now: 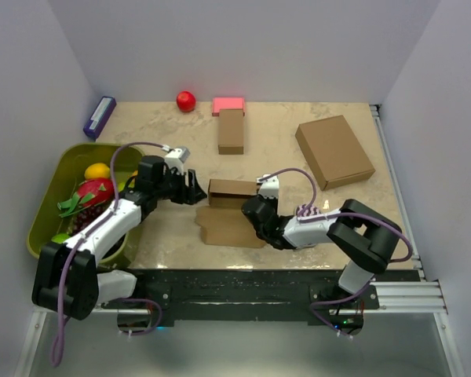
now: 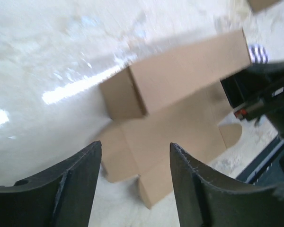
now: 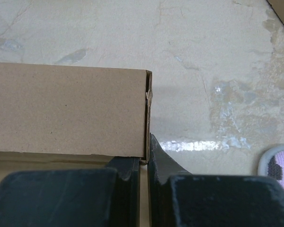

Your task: Fold the paper box

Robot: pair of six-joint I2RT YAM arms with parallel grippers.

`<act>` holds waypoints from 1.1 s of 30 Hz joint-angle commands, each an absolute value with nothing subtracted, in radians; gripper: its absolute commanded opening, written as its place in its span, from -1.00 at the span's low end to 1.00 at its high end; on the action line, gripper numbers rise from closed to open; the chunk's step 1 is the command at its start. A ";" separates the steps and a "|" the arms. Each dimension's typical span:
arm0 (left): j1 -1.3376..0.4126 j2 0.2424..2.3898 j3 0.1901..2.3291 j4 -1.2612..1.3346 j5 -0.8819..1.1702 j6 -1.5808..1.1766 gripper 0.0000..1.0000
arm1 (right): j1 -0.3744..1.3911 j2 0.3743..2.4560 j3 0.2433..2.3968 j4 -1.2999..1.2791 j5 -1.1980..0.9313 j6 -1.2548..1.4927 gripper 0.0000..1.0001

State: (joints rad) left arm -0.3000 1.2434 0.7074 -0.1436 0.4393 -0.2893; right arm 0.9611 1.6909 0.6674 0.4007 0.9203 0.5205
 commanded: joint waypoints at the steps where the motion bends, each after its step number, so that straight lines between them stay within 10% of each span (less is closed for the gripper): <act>1: -0.236 1.212 0.706 -0.015 0.488 -0.368 0.36 | 0.968 1.657 0.585 0.385 0.867 0.480 -1.00; 17: -0.235 1.361 0.715 0.069 0.581 -0.431 0.37 | 0.999 1.686 0.577 0.489 0.785 0.403 -1.00; 33: -0.308 1.447 0.718 0.025 0.540 -0.400 -0.23 | 1.025 1.724 0.614 0.486 0.807 0.394 -1.00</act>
State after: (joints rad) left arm -0.2668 1.4265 0.7071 0.0360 0.5461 -0.4107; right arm 1.0088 1.6806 0.5949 0.5663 0.8318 0.3855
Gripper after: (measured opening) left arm 0.448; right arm 0.047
